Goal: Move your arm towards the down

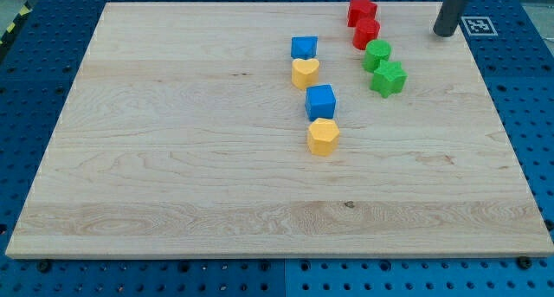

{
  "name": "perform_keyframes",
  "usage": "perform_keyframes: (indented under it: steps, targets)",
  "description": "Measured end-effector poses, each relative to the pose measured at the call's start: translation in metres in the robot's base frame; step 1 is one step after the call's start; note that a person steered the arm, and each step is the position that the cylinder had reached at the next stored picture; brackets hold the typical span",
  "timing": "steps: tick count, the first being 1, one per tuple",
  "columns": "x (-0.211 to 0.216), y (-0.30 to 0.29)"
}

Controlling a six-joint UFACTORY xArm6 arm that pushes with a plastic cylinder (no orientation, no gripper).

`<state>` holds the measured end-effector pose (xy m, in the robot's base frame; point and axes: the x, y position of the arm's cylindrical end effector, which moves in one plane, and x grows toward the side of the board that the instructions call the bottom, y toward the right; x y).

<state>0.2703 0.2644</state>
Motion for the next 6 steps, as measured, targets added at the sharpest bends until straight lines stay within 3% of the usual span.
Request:
perform_keyframes:
  steps: [4,5,6]
  targets:
    - [0.001,-0.008]
    - [0.036,-0.008]
    - [0.104,-0.008]
